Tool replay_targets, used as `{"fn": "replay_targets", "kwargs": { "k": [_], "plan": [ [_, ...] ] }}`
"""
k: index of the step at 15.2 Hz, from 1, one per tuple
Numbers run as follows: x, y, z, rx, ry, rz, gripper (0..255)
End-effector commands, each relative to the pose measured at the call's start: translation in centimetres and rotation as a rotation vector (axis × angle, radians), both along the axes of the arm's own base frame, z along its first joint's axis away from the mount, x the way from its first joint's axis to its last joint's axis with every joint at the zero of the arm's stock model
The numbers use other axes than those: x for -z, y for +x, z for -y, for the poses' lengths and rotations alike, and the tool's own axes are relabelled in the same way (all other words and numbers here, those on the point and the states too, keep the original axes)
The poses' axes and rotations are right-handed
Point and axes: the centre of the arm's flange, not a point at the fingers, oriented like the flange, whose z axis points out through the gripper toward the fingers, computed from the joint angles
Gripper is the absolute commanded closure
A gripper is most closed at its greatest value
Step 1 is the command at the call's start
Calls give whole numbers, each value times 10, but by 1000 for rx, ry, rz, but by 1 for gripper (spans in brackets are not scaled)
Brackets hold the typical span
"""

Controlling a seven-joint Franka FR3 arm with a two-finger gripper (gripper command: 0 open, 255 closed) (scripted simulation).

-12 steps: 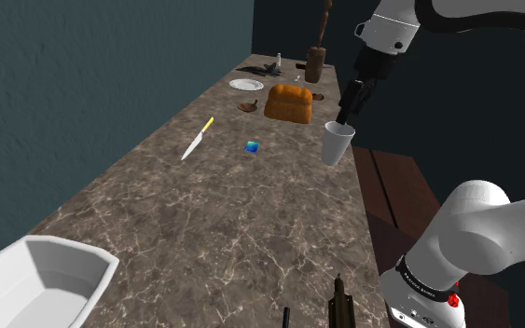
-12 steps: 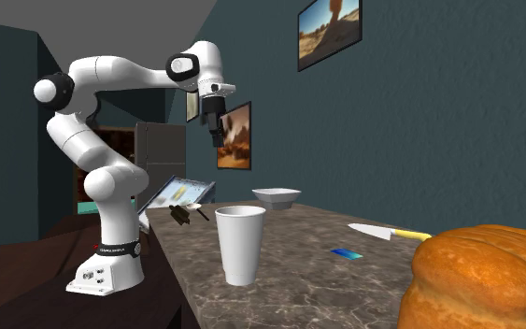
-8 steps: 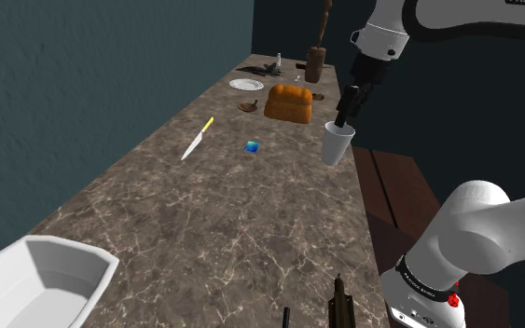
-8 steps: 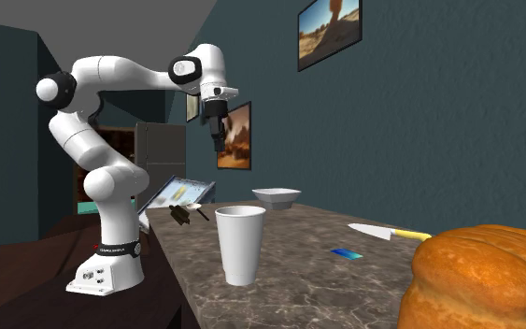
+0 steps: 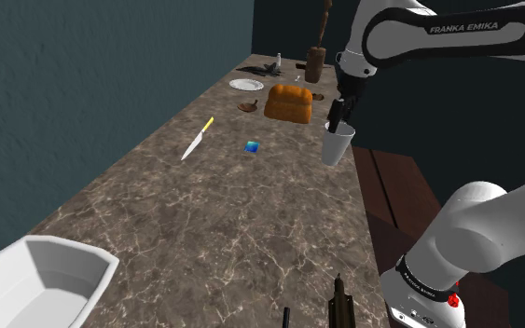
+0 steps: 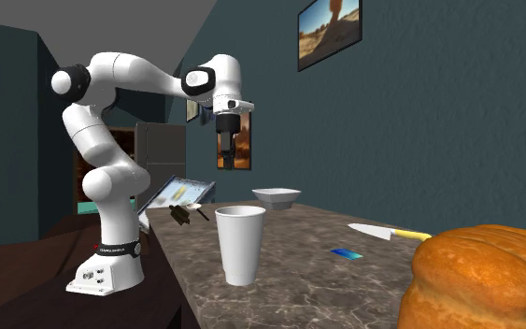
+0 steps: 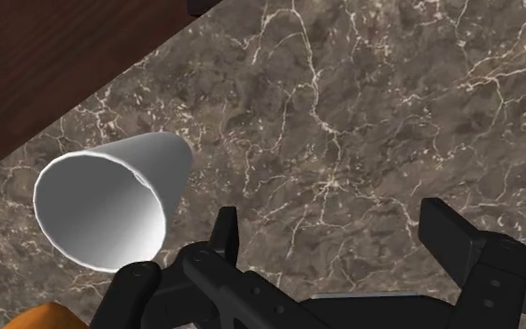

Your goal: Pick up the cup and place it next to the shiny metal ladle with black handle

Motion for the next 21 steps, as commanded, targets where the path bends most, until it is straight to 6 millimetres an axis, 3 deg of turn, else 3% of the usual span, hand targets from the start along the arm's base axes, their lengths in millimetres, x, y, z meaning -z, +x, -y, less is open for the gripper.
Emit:
{"fn": "replay_targets", "kwargs": {
  "k": [1,11,18,21],
  "plan": [
    [15,15,19,0,-19,-17,0],
    [83,69,104,4,-108,-97,0],
    [119,67,110,4,-108,-97,0],
    [122,67,110,4,-108,-97,0]
  ]
}}
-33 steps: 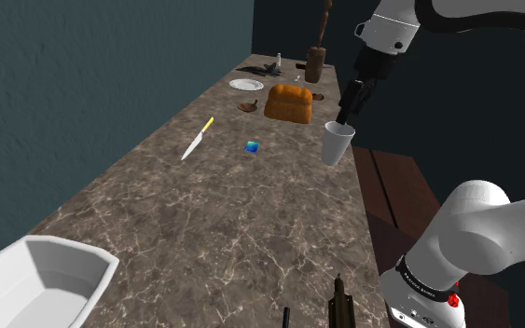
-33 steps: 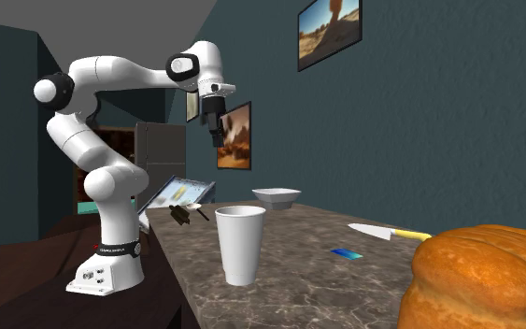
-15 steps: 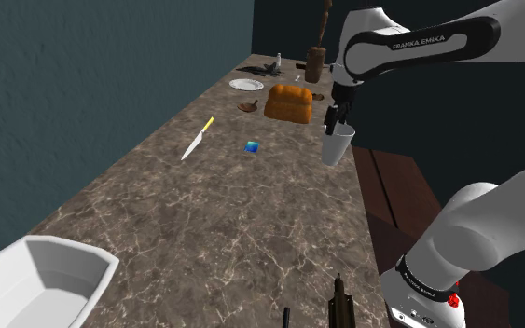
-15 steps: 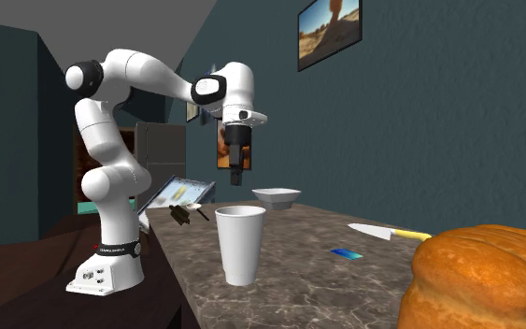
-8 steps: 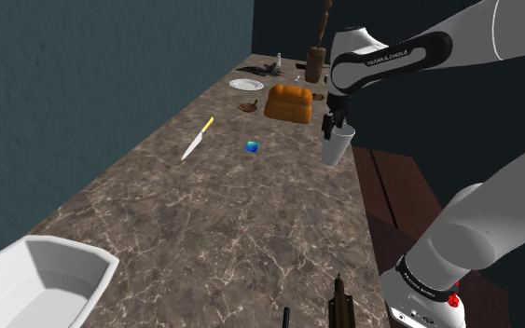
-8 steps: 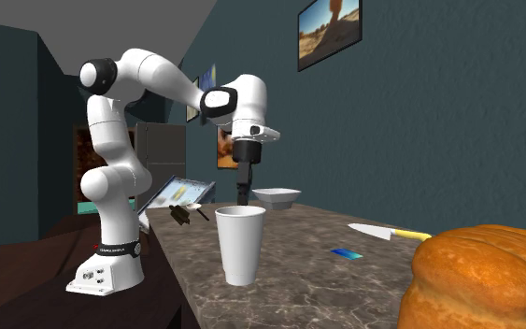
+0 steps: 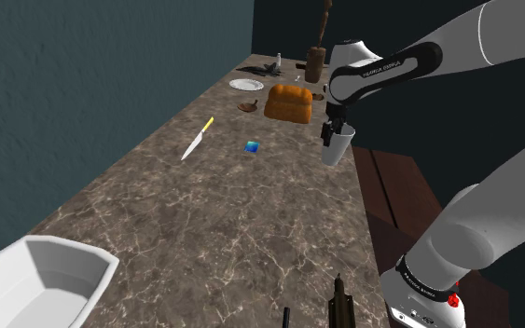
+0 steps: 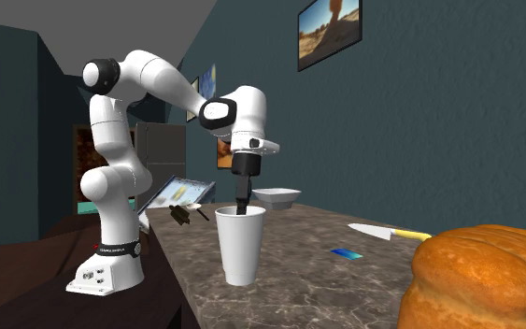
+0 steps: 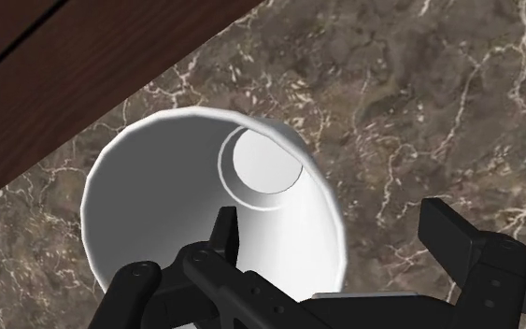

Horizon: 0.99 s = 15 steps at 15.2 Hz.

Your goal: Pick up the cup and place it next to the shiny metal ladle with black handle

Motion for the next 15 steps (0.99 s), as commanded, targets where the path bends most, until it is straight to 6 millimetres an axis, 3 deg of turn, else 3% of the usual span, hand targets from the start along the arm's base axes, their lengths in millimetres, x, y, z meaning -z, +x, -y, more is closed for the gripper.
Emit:
{"fn": "replay_targets", "kwargs": {
  "k": [1,5,6,15],
  "plan": [
    [1,0,0,0,0,0,0],
    [1,0,0,0,0,0,0],
    [1,0,0,0,0,0,255],
    [1,0,0,0,0,0,255]
  ]
}}
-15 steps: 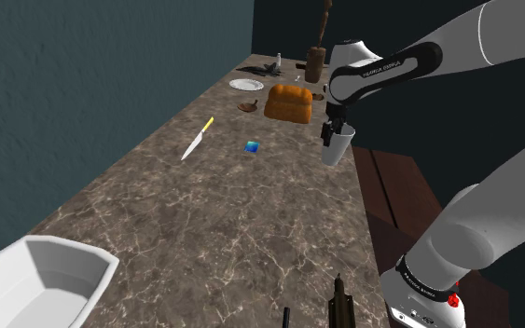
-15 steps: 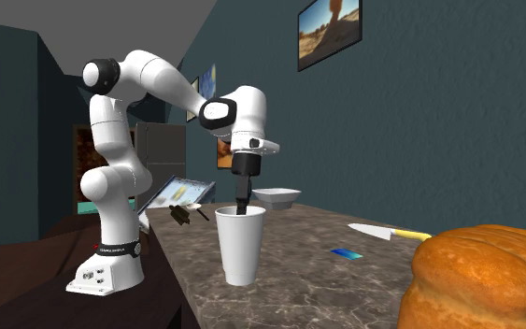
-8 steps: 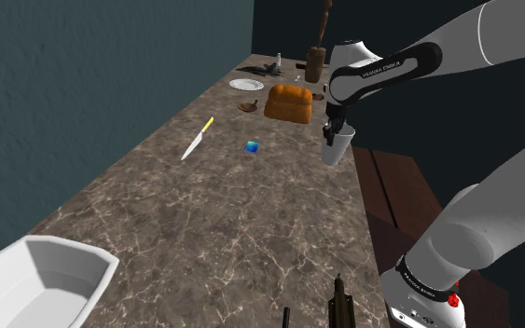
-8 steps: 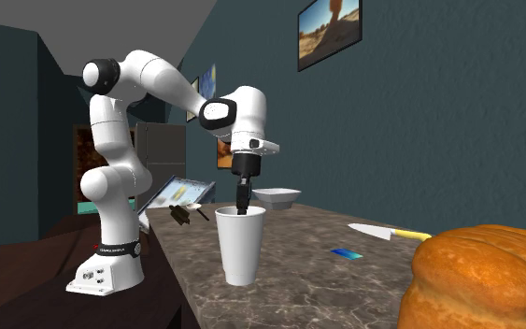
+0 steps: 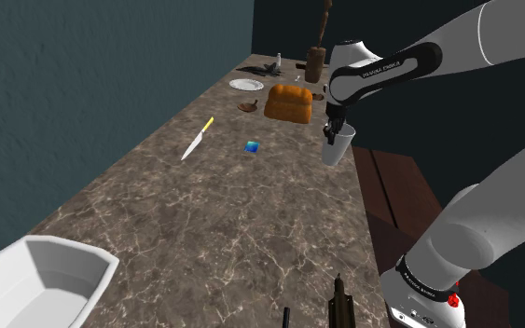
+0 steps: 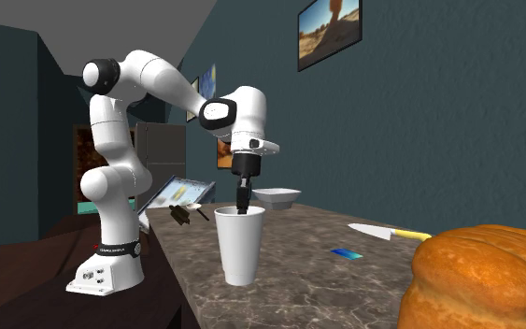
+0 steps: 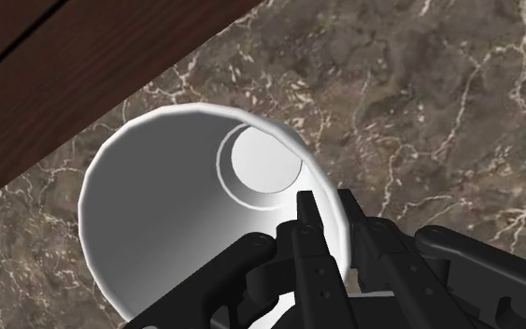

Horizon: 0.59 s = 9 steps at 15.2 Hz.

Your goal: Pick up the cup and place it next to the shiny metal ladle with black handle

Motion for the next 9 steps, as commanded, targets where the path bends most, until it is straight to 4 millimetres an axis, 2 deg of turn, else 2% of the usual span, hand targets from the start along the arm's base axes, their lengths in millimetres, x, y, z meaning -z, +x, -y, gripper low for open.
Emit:
{"fn": "replay_targets", "kwargs": {
  "k": [1,9],
  "plan": [
    [-5,0,0,0,0,0,255],
    [-48,0,0,0,0,0,255]
  ]
}}
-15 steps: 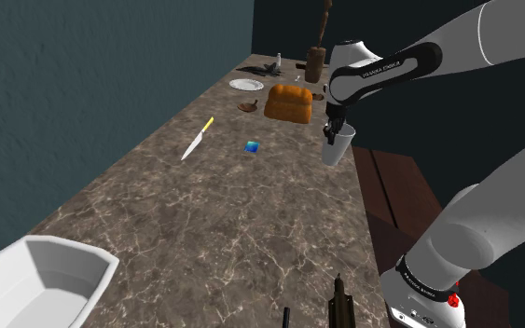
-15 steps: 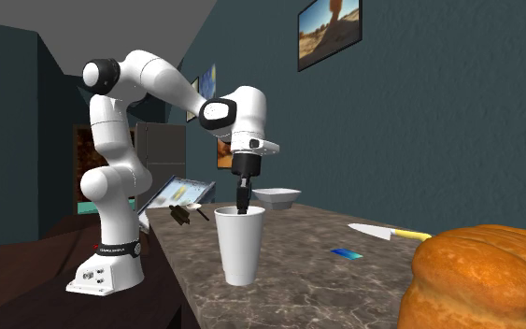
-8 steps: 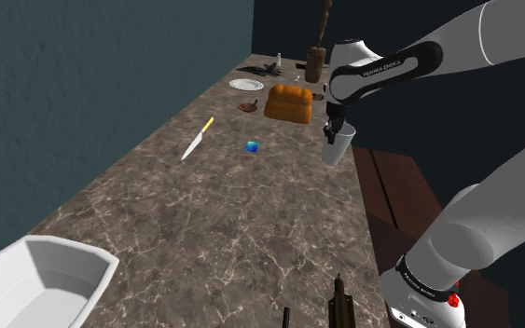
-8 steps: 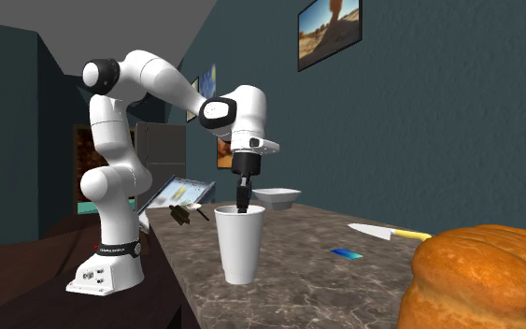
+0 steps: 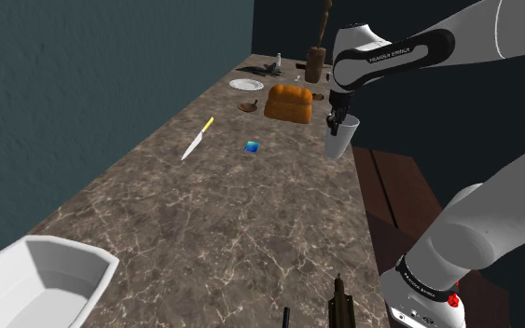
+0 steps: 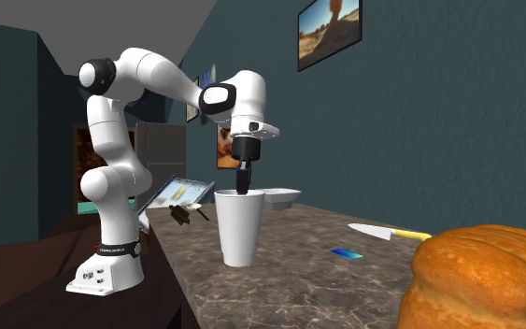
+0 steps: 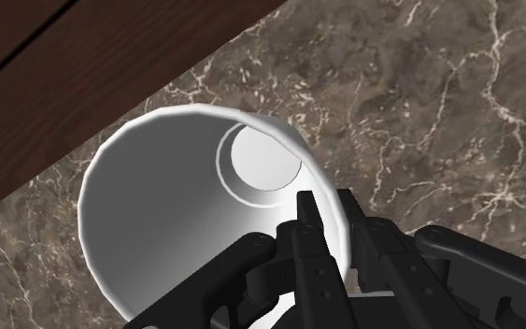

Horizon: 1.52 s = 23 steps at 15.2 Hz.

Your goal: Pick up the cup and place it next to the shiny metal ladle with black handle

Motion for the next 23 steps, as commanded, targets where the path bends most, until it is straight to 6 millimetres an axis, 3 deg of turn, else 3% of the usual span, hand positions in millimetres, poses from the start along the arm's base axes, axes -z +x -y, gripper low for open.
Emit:
{"fn": "replay_targets", "kwargs": {
  "k": [1,23],
  "plan": [
    [-12,1,1,0,0,0,255],
    [-128,1,1,0,0,0,255]
  ]
}}
